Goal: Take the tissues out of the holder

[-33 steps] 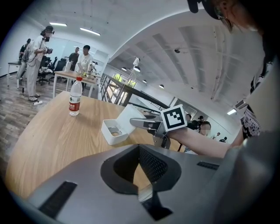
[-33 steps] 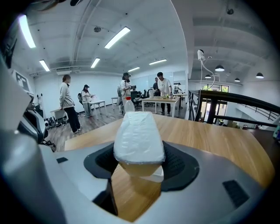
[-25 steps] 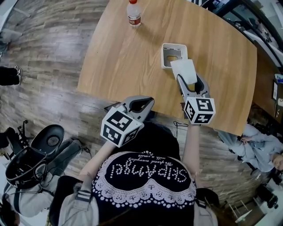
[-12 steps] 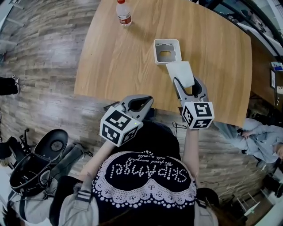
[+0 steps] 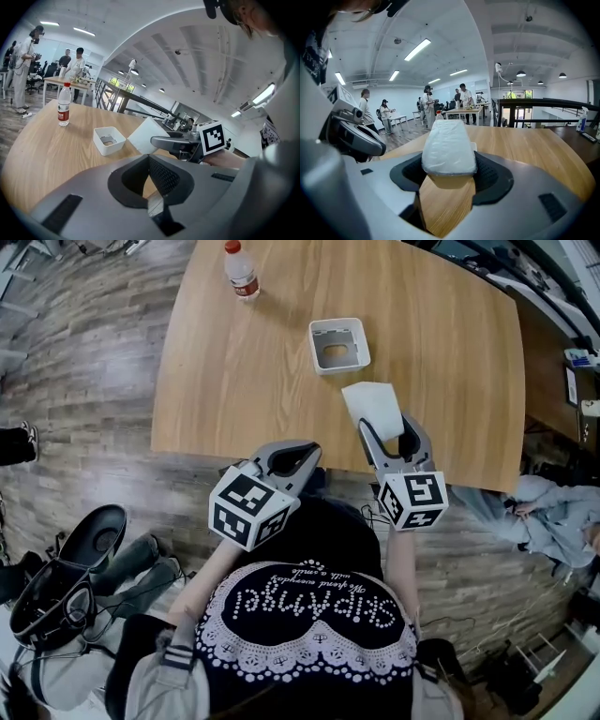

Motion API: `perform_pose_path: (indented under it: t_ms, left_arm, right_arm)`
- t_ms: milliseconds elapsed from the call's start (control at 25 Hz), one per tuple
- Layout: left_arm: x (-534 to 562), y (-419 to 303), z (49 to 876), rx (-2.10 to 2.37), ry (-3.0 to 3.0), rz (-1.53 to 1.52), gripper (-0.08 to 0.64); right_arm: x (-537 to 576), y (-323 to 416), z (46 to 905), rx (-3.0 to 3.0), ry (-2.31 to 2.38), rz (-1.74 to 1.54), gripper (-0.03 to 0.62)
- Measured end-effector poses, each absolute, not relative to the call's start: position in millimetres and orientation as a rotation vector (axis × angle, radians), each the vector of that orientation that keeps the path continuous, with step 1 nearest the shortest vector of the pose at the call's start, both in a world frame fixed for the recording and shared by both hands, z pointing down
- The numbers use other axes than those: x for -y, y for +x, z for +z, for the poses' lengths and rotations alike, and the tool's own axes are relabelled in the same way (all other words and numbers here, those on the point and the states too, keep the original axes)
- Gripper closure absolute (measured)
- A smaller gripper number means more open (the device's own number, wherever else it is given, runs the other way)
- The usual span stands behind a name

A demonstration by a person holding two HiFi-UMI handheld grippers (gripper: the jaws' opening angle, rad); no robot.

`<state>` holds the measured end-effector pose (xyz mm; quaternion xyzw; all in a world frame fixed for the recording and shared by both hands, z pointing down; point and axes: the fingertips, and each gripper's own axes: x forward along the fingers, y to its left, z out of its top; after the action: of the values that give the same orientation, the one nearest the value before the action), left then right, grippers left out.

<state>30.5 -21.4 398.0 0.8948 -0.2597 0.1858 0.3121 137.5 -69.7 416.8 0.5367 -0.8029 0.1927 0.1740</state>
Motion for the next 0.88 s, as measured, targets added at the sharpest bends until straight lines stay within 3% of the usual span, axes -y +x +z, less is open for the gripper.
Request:
perform_pose_path:
  t_ms: [880]
  left_arm:
    - [15.6, 42.7, 390.3, 0.645, 2.406, 0.495, 0.554]
  right_arm:
    - [18.0, 140.9, 412.8, 2.272, 1.559, 0.619, 0.310]
